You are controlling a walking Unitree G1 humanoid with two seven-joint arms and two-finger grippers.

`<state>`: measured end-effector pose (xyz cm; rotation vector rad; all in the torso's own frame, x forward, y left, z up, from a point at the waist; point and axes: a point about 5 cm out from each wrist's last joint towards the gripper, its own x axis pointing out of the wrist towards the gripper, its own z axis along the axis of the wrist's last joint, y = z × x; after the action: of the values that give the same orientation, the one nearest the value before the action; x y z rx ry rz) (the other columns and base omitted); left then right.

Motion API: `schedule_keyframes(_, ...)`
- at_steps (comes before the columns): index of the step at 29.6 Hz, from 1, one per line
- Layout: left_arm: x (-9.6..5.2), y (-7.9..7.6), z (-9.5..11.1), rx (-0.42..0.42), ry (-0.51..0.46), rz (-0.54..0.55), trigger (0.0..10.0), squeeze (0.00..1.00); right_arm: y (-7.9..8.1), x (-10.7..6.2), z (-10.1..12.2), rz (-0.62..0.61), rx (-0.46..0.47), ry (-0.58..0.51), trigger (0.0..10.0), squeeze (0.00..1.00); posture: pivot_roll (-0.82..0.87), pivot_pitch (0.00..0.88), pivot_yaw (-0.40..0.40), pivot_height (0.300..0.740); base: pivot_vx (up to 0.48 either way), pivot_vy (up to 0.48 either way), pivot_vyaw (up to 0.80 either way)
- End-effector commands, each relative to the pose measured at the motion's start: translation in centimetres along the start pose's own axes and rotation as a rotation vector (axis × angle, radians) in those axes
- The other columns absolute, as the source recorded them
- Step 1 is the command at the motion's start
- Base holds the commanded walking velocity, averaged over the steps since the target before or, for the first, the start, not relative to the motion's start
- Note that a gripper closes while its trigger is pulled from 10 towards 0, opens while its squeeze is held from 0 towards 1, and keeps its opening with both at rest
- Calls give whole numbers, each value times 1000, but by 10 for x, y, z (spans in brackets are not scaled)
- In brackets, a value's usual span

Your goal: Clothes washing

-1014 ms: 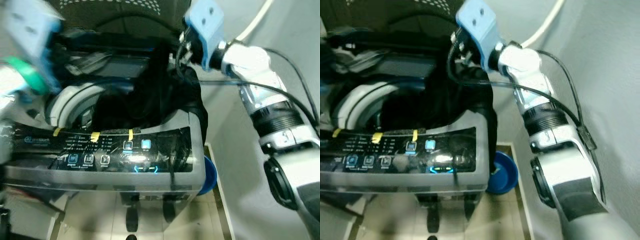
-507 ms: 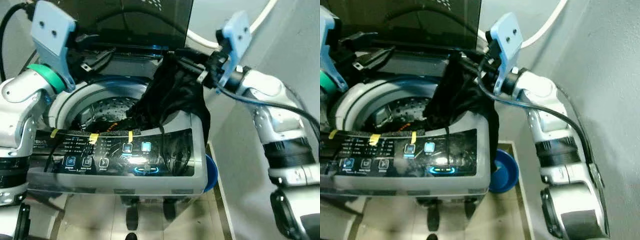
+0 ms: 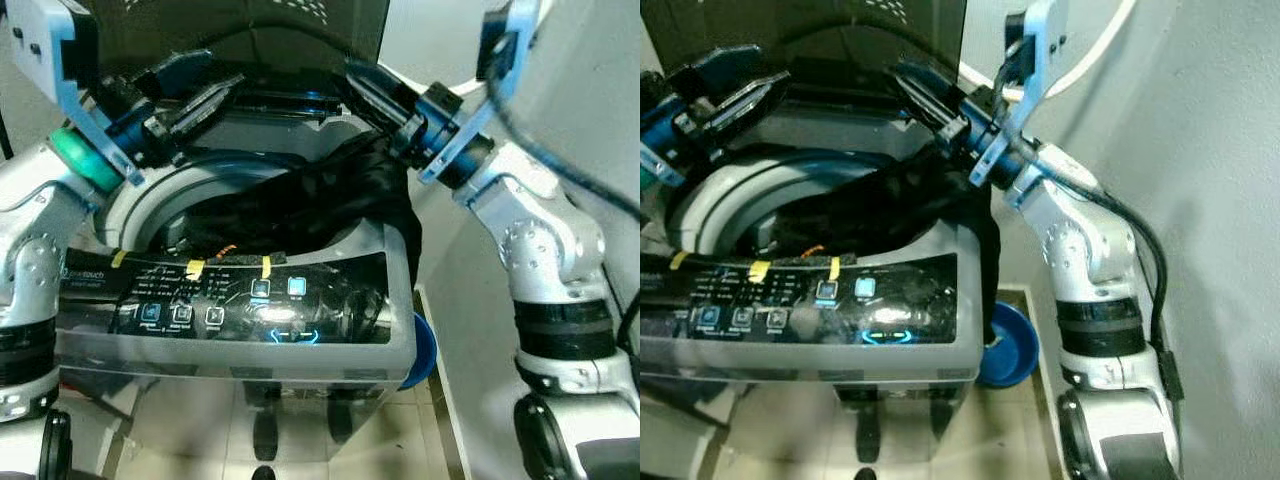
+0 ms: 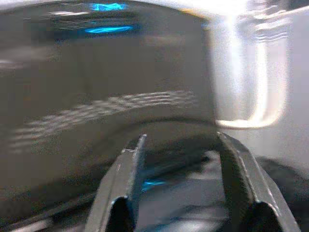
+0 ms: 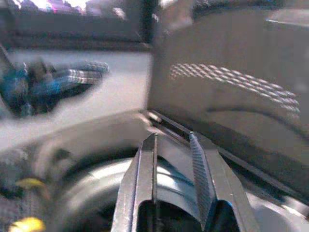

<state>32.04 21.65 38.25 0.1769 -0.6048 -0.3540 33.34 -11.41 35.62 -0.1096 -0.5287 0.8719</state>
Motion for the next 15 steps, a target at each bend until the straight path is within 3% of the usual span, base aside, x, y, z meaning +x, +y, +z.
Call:
schedule_keyframes(1, -3, 36, 7, 127, -9, 290, 10000, 0, -14, -15, -9, -62, -108, 78, 10000, 0, 73, 145, 22, 740, 0, 0, 0)
schedule_keyframes(2, -5, 49, 9, 150, -8, 389, 10000, 0, -20, -22, -13, -81, -165, 120, 10000, 0, 73, 145, 22, 740, 0, 0, 0)
schedule_keyframes(5, -10, 61, 13, 167, -14, 460, 10000, 0, -25, -32, -20, -89, -195, 170, 10000, 0, 75, 148, 22, 740, 0, 0, 0)
schedule_keyframes(7, -18, 76, 20, 213, -23, 542, 10000, 0, -32, -51, -36, -93, -230, 278, 10000, 0, 78, 153, 22, 740, 0, 0, 0)
schedule_keyframes(13, -26, 80, 16, 254, 28, 532, 10000, 0, -50, -78, -67, -244, -264, 464, 10000, 0, 84, 164, 23, 740, 0, 0, 0)
schedule_keyframes(14, -26, 79, 12, 259, 35, 532, 10000, 0, -53, -82, -71, -262, -250, 479, 10000, 1000, 87, 166, 23, 740, 0, 0, 0)
schedule_keyframes(15, -26, 78, 9, 267, 40, 533, 10000, 0, -53, -85, -72, -258, -216, 479, 10000, 1000, 88, 171, 25, 740, 0, 0, 0)
